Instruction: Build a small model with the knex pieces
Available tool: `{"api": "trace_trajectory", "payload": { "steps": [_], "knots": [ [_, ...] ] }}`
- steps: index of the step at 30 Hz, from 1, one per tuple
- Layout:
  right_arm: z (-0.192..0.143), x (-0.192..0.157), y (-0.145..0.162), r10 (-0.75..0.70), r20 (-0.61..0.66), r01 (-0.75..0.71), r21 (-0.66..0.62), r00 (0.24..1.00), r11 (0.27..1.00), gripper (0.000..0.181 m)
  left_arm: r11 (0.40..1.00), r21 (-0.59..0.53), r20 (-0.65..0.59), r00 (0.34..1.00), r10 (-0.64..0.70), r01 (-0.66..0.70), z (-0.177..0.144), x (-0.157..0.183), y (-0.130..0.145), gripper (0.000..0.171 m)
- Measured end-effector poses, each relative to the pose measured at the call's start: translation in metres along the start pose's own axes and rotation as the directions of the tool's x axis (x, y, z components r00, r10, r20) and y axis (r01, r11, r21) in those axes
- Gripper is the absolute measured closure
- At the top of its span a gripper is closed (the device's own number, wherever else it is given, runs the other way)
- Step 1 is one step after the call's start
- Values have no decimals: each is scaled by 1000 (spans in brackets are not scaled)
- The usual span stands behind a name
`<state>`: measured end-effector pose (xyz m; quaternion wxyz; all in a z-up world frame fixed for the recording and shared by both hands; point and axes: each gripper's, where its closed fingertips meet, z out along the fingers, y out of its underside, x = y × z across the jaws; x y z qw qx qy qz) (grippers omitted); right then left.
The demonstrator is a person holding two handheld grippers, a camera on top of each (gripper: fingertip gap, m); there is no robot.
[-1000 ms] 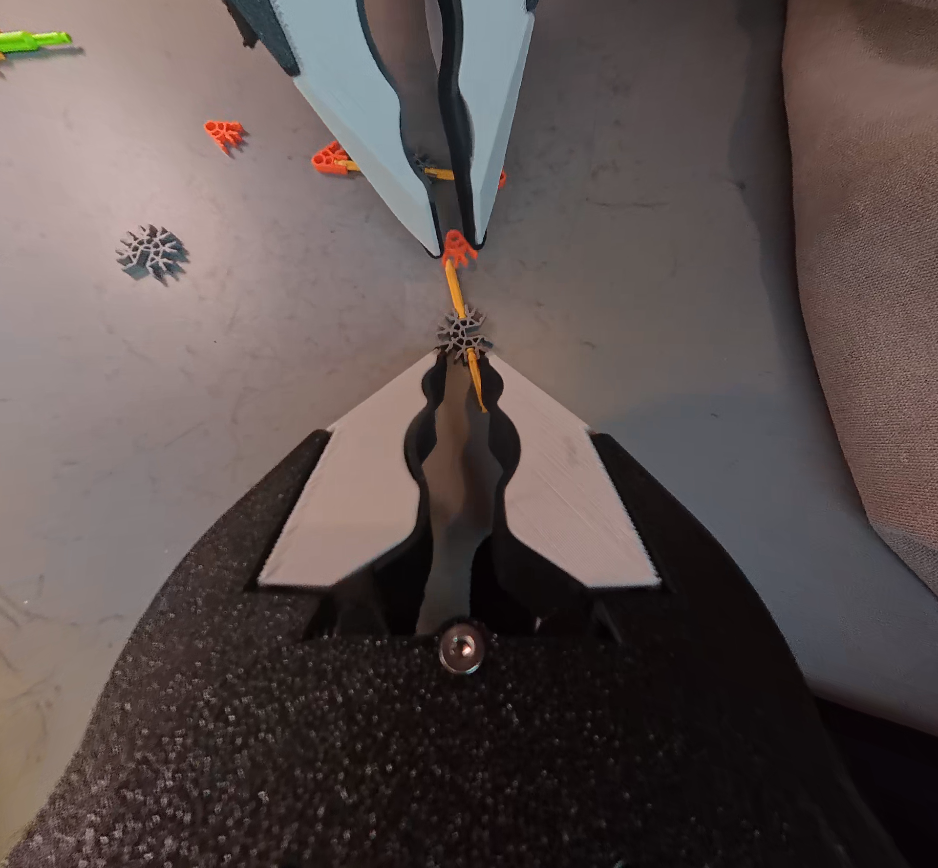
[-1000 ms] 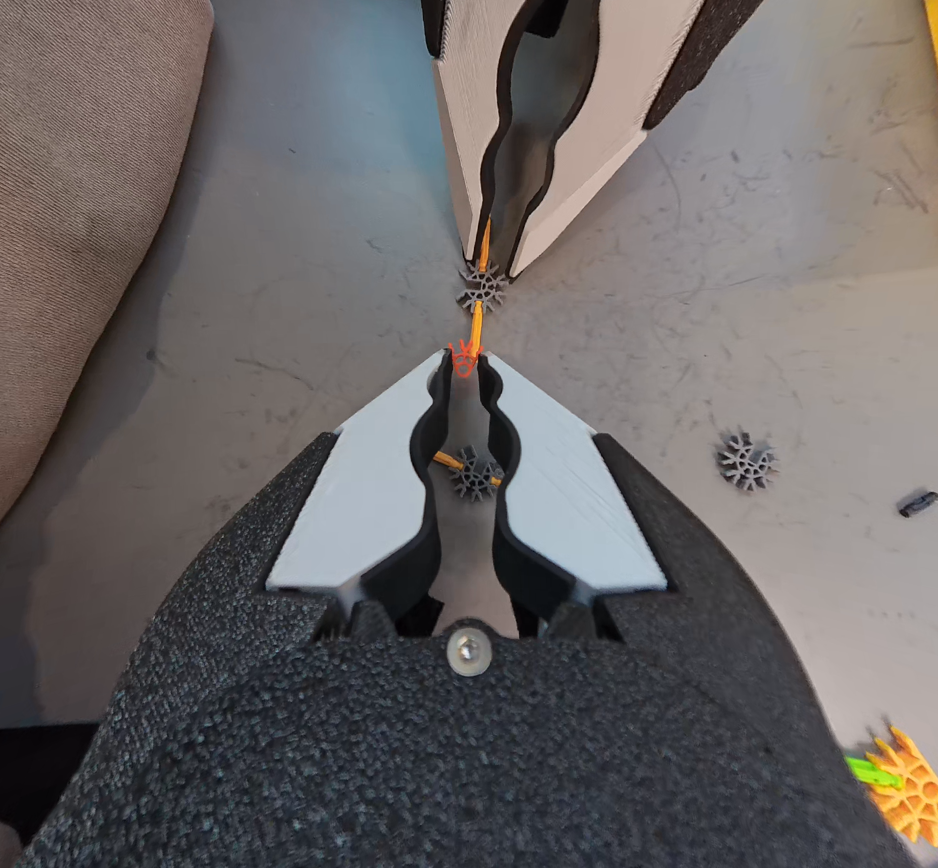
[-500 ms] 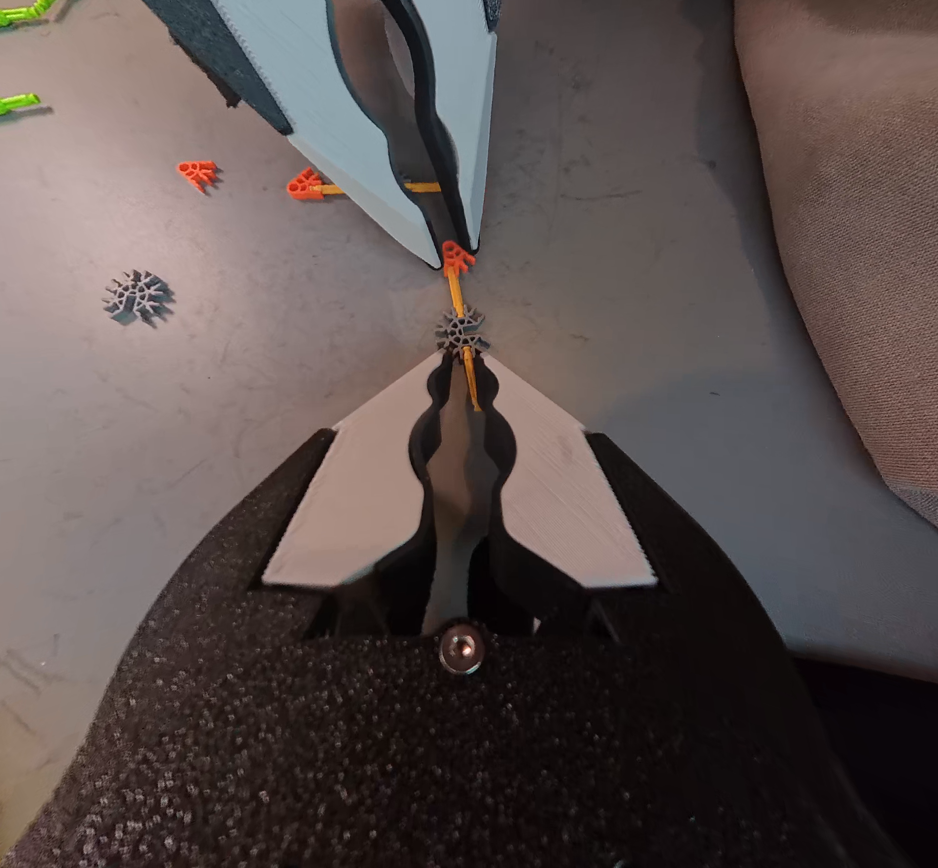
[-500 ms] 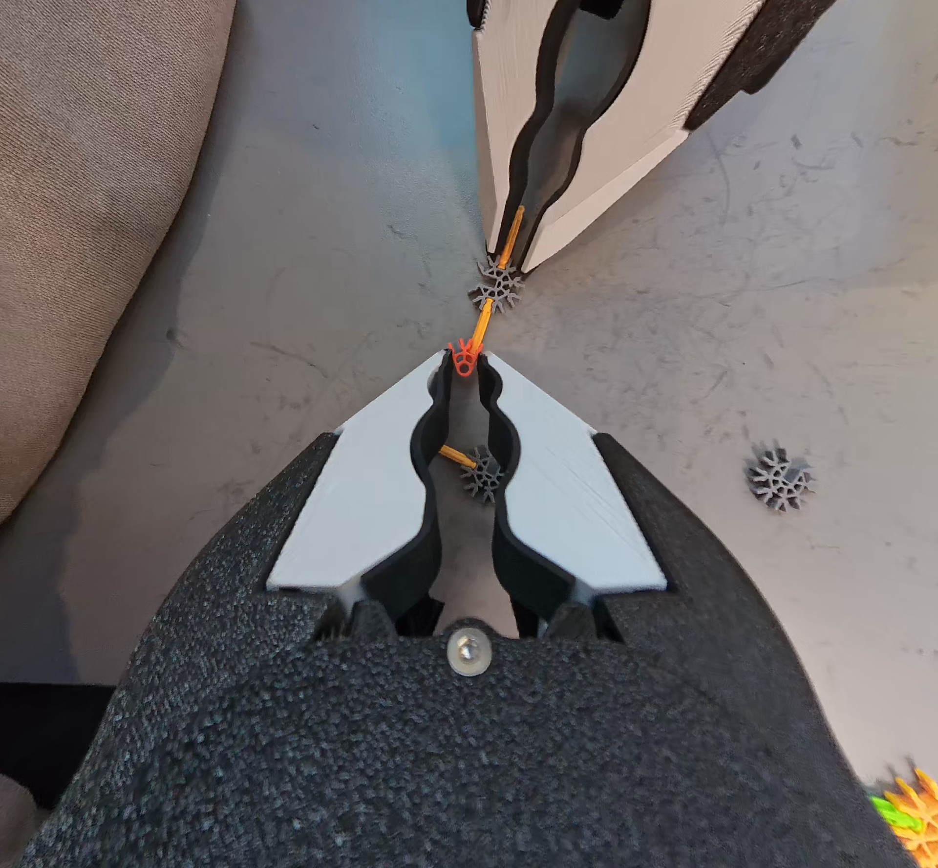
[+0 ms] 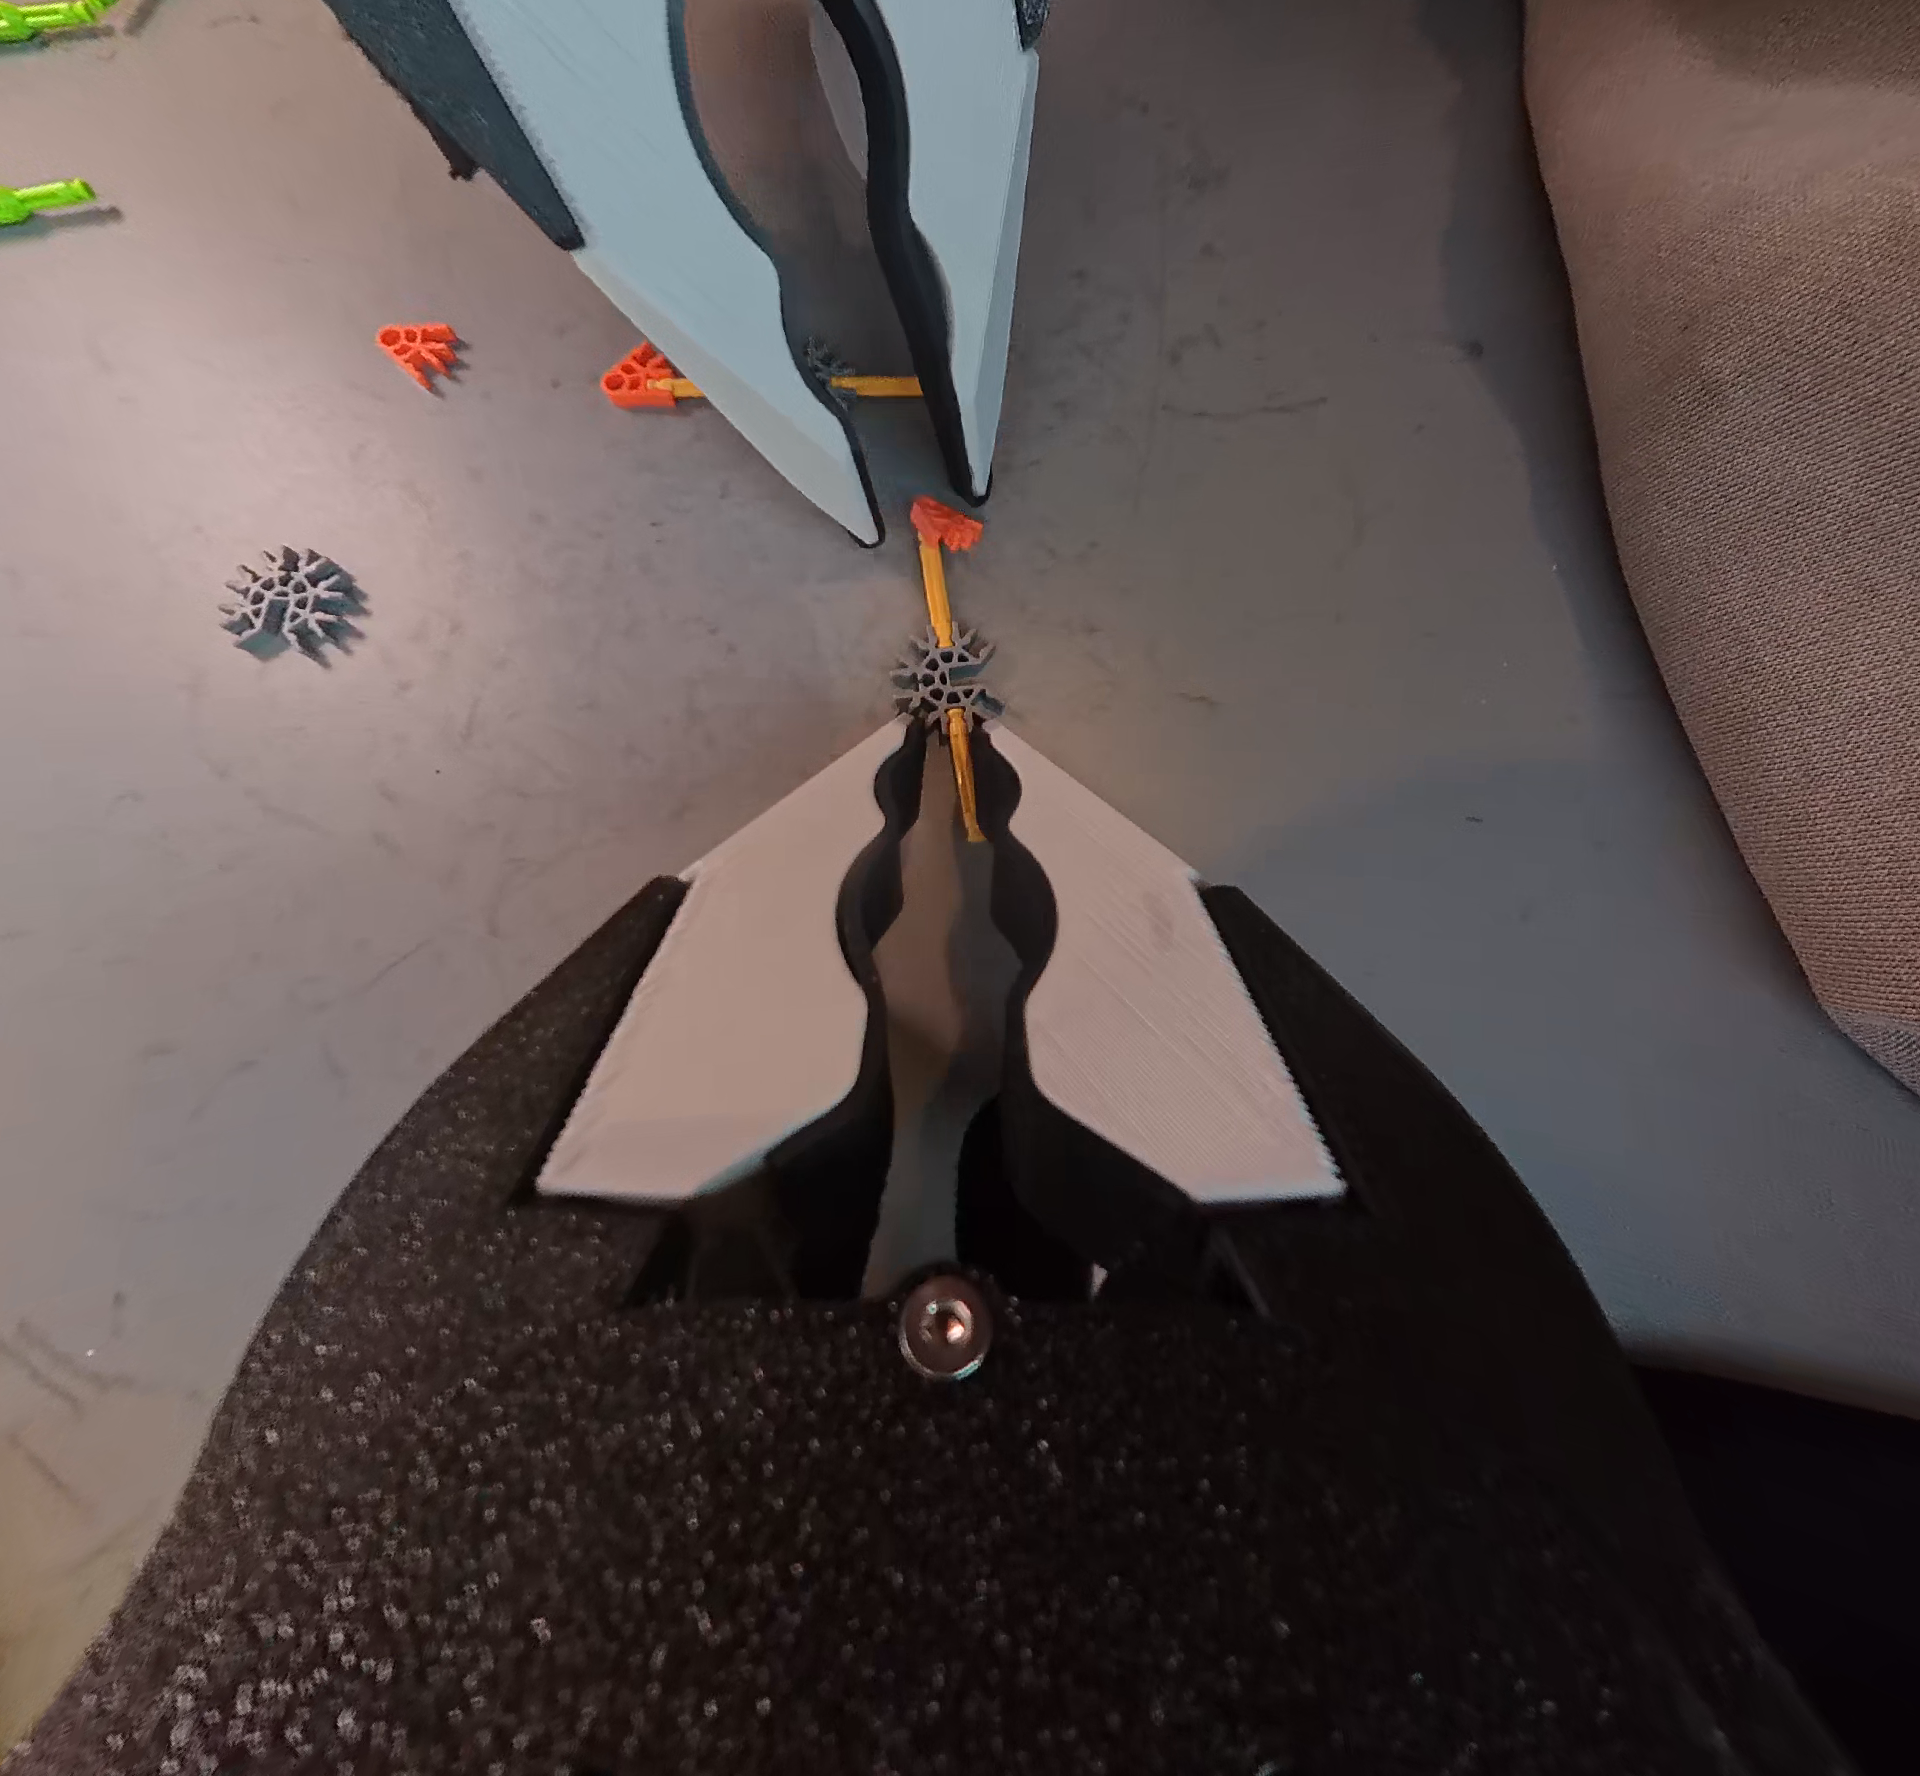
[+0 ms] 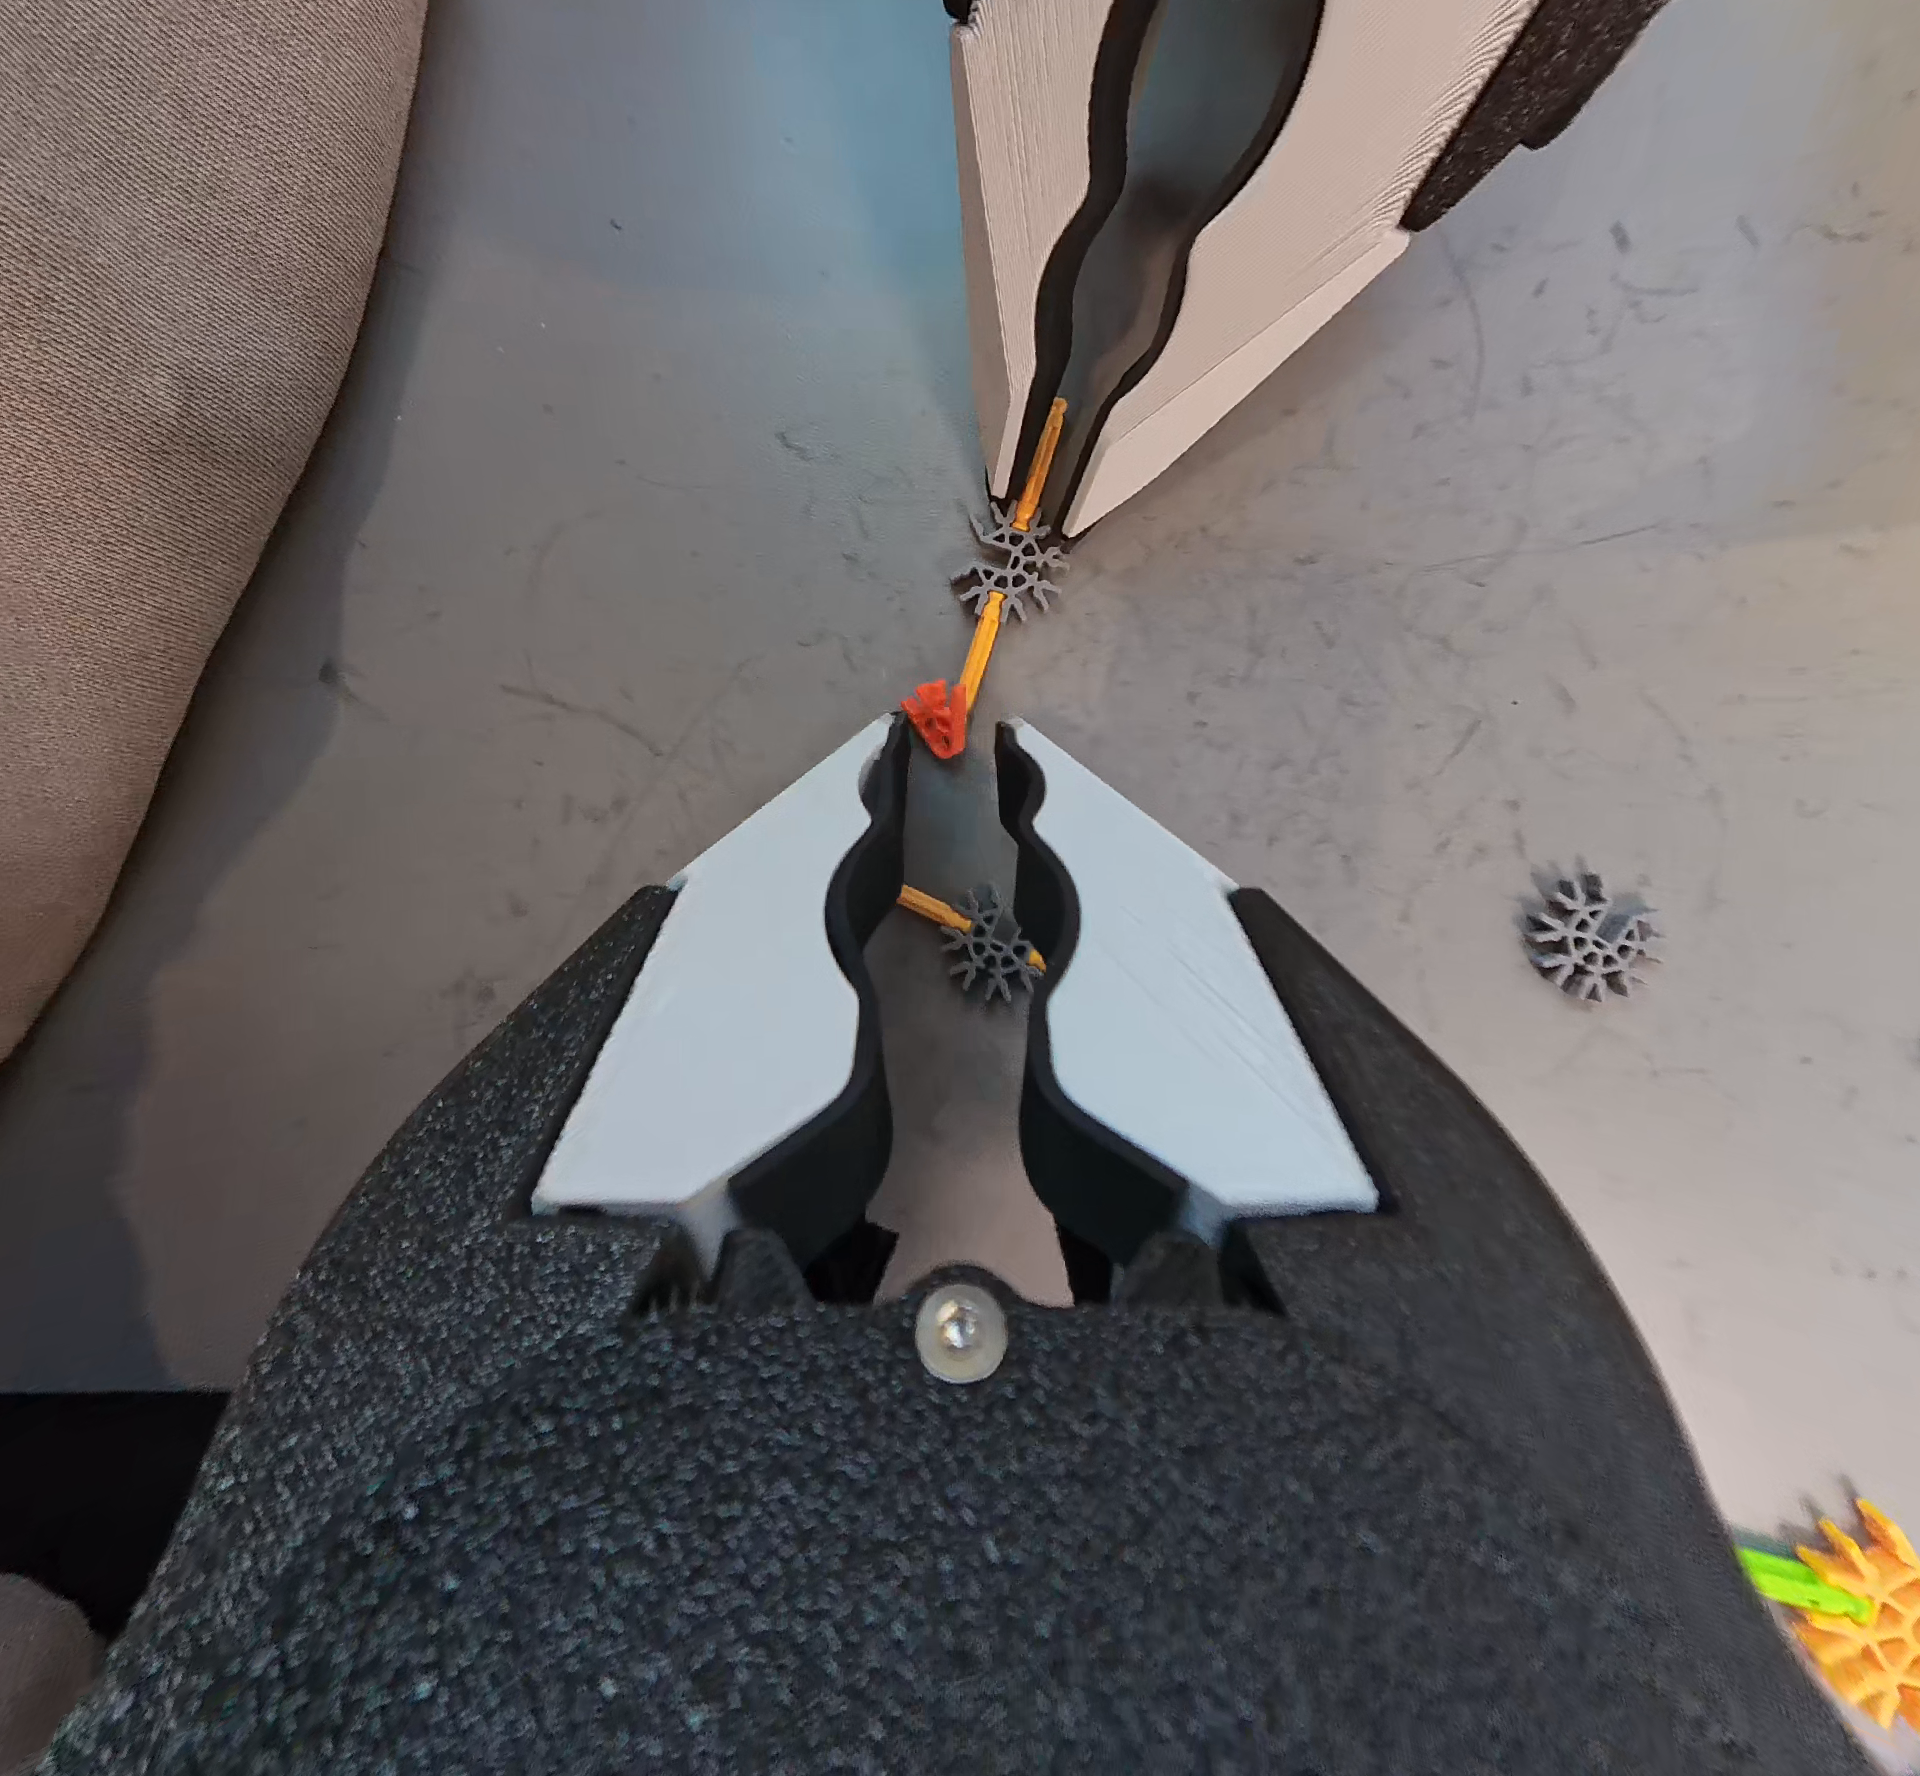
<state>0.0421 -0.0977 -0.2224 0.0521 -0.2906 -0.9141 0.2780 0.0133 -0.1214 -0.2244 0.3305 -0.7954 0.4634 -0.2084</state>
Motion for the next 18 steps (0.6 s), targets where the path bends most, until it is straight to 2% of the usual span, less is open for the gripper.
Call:
{"api": "trace_trajectory", "payload": {
  "steps": [5,11,18],
  "knots": [
    [-12,0,-10,-9,-61,11,39,998,999,175,1000,-5,5,1000,2,-2,0,0,0,163],
    [-4,-1,-10,-24,-150,25,5,988,1000,181,1000,-19,17,1000,9,-8,0,1,0,163],
    [0,1,-6,27,-156,-32,-27,987,999,181,999,-37,34,999,12,-10,0,3,0,163]
  ]
}}
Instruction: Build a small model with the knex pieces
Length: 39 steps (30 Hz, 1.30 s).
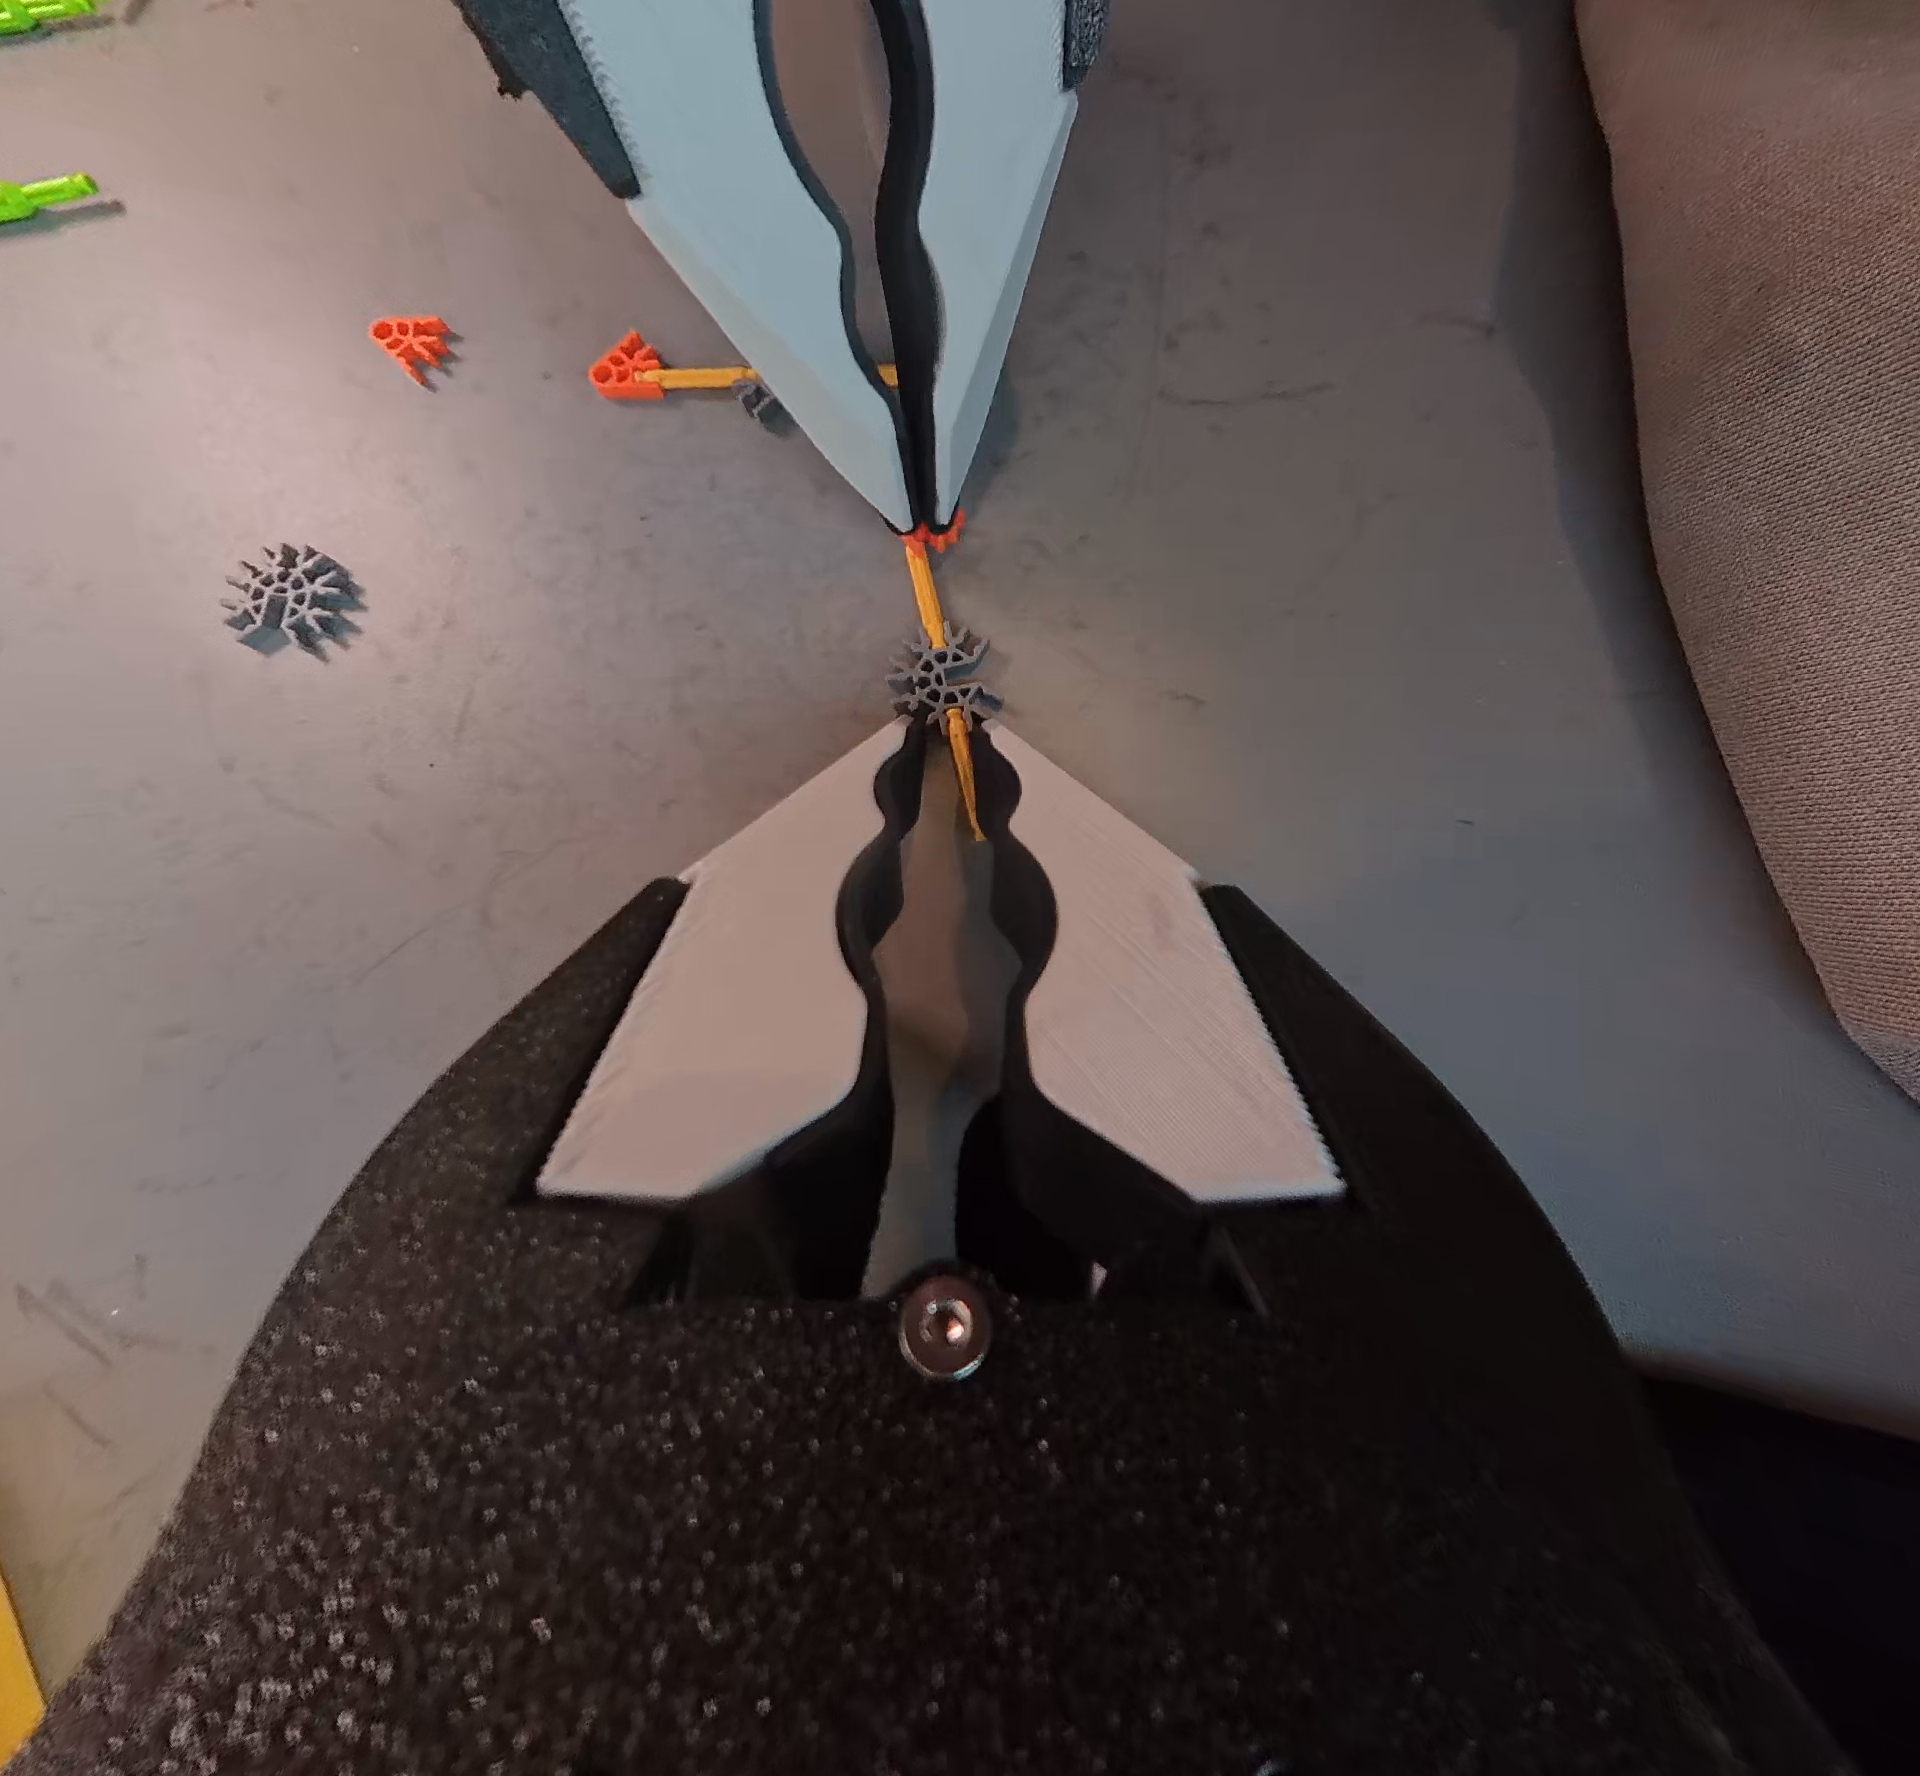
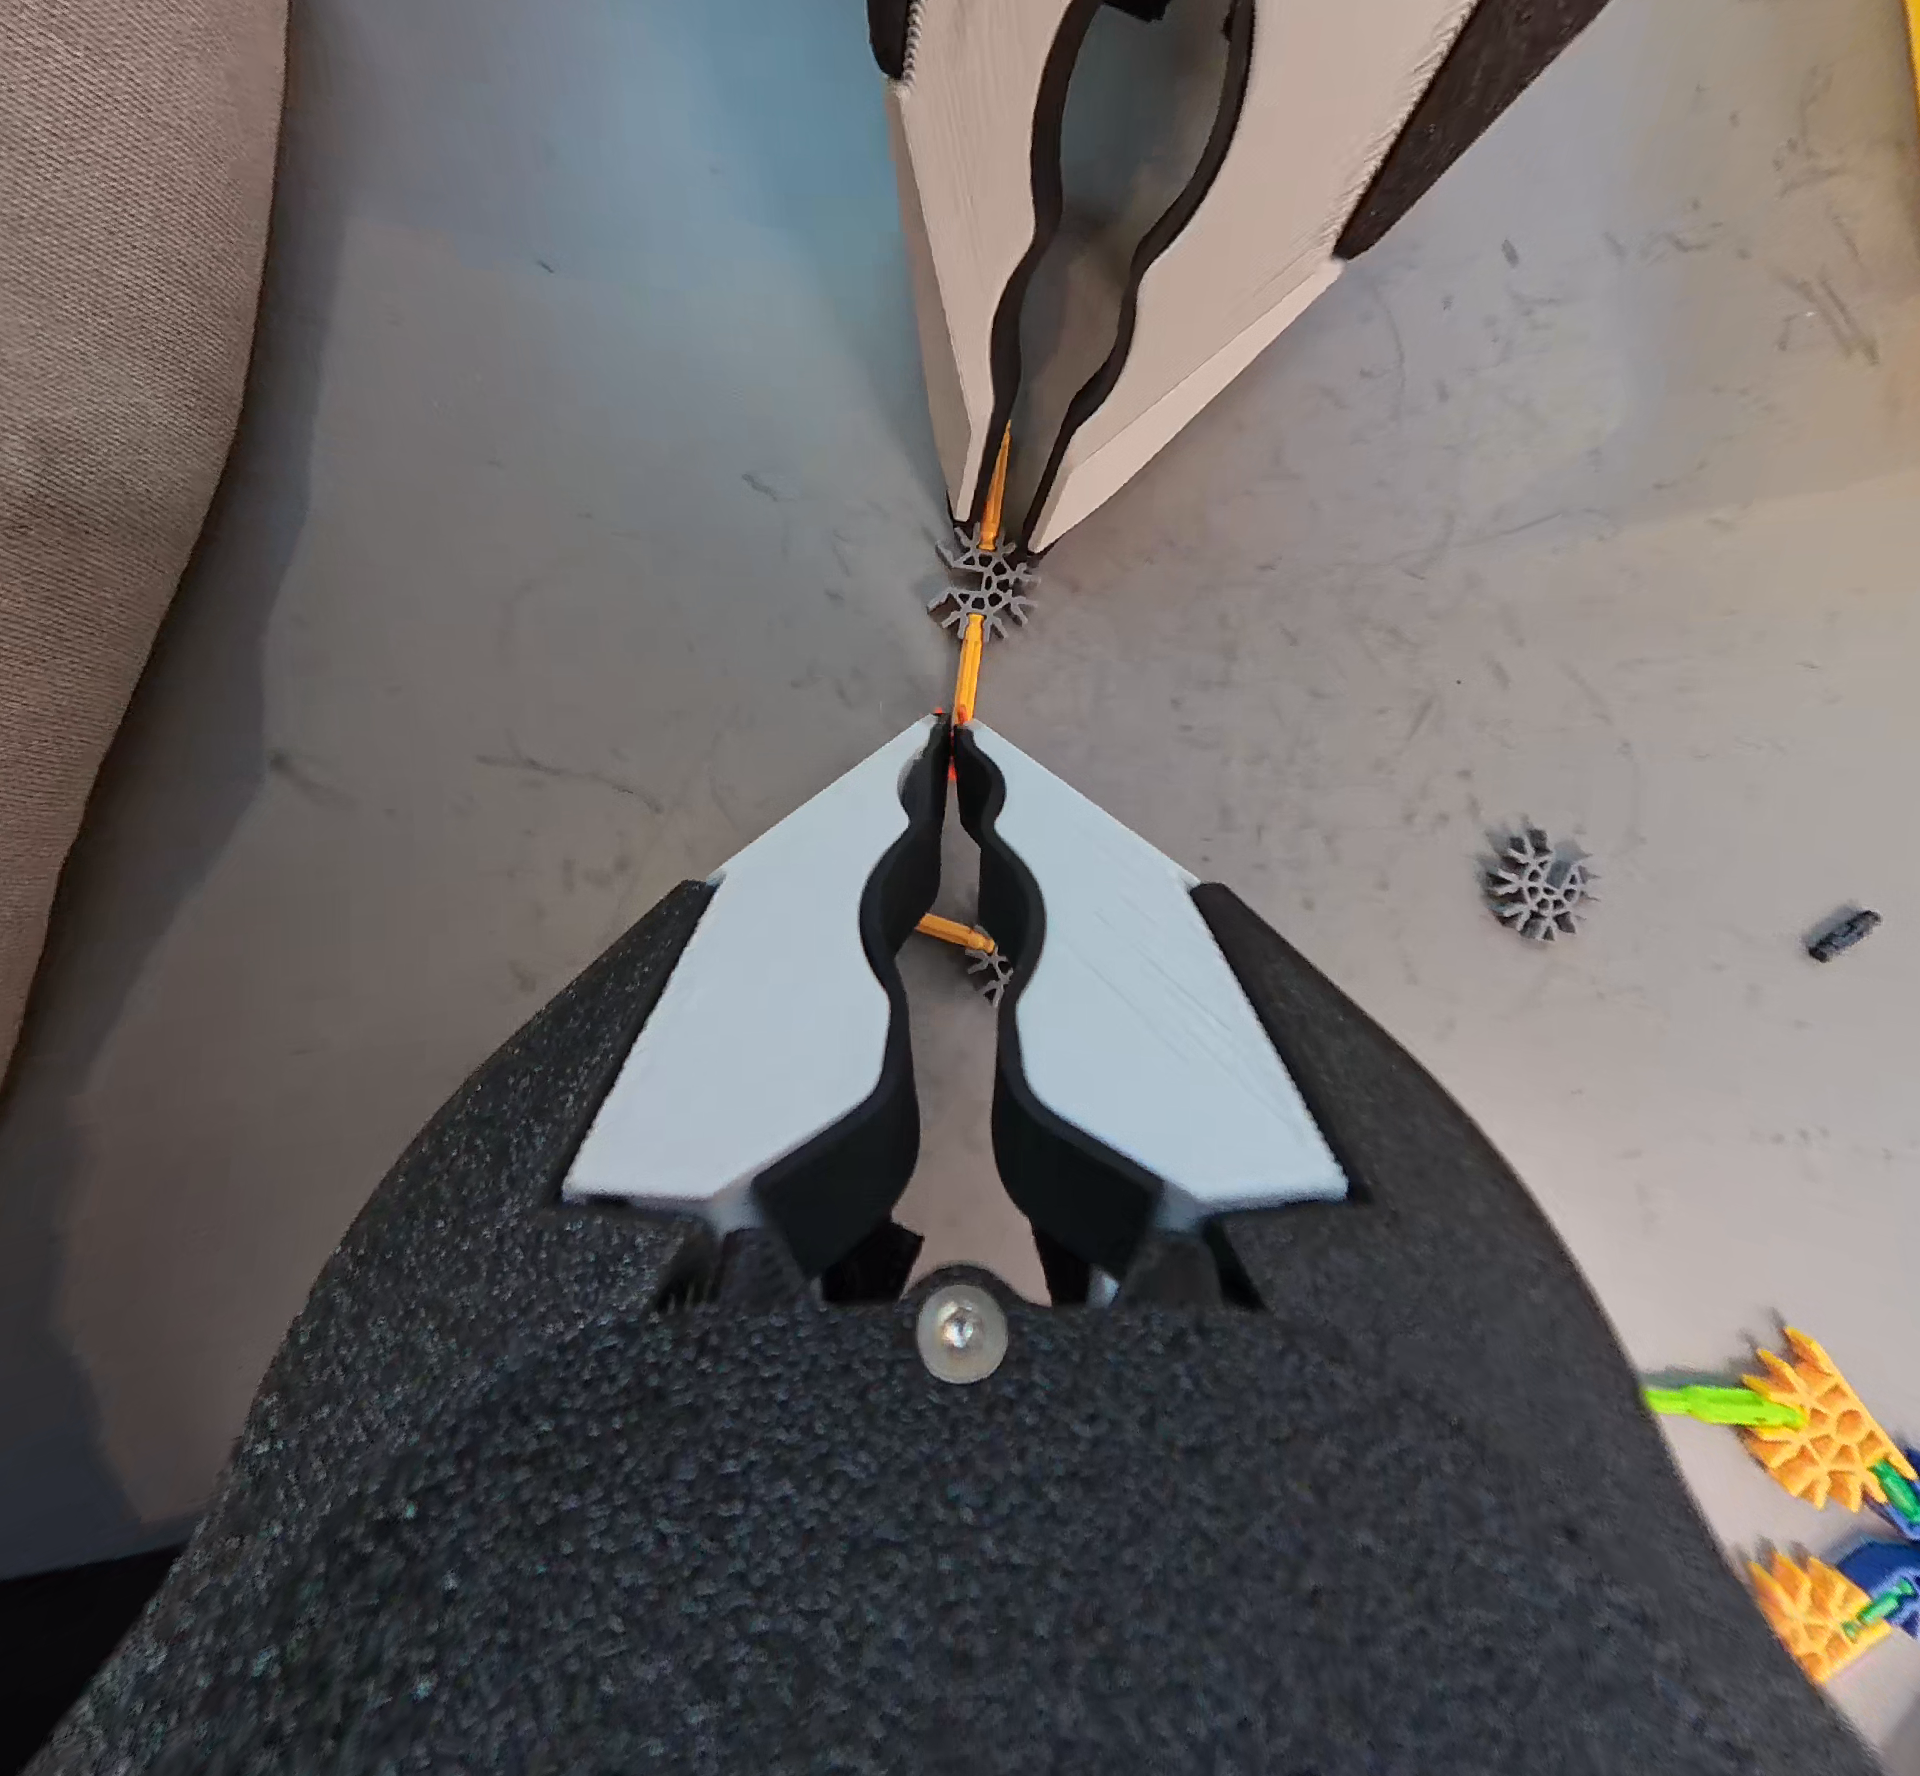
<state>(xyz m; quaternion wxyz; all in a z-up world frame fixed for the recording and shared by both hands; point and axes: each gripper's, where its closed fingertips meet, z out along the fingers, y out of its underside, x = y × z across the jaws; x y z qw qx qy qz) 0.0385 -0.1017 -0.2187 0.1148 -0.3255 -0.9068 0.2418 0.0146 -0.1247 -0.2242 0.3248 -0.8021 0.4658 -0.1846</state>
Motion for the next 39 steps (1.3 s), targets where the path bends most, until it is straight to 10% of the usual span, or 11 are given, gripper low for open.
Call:
{"api": "trace_trajectory", "payload": {
  "steps": [39],
  "knots": [
    [1,3,1,170,-10,-168,-208,985,964,181,996,-9,65,994,-86,87,-1,3,2,163]
  ]
}}
